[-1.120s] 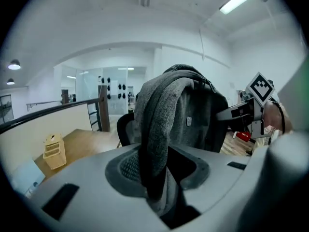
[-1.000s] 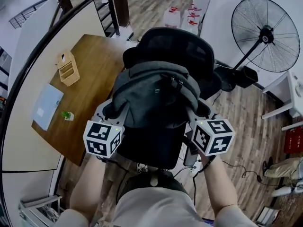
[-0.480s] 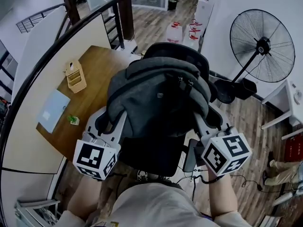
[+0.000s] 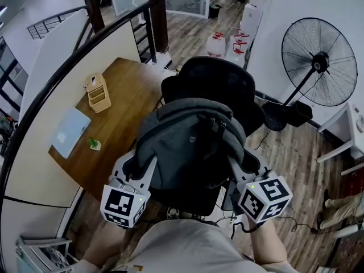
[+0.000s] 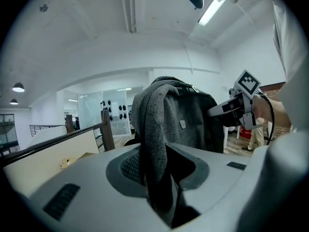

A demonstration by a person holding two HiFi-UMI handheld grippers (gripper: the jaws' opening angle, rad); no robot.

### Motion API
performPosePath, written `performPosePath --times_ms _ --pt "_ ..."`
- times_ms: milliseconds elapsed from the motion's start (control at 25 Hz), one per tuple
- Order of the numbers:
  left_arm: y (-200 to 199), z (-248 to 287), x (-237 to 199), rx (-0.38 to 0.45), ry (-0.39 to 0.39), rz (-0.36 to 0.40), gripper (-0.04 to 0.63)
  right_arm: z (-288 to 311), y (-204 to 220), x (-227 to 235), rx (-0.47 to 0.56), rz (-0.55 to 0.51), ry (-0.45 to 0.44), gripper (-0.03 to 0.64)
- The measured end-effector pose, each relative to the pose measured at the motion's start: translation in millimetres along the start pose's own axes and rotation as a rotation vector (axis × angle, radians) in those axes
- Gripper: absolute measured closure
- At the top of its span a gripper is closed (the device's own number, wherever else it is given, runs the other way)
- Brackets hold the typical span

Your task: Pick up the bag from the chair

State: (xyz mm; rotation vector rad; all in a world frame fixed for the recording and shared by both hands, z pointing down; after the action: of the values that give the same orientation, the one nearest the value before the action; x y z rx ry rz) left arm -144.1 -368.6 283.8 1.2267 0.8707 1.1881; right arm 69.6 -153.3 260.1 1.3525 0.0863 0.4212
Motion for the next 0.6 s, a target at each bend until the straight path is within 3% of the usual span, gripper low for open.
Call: performPosePath --times_ms 600 --pt "11.7 -6.1 7.4 -0.046 -0.024 -0.029 0.488 1.7 10.3 0.2 -0.047 -0.025 -0.037 0.503"
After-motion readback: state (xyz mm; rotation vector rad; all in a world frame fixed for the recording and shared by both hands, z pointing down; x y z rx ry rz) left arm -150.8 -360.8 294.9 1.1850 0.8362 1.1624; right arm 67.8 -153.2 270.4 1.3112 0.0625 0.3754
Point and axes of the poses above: the fingertips, and each gripper's own axes: z forward along the fingers, x to its right, y out of its underside, the point moved 10 cm from there along -z, backward along the fingers, and after that the axes turned 4 degrees about x, right-handed, at the moved point
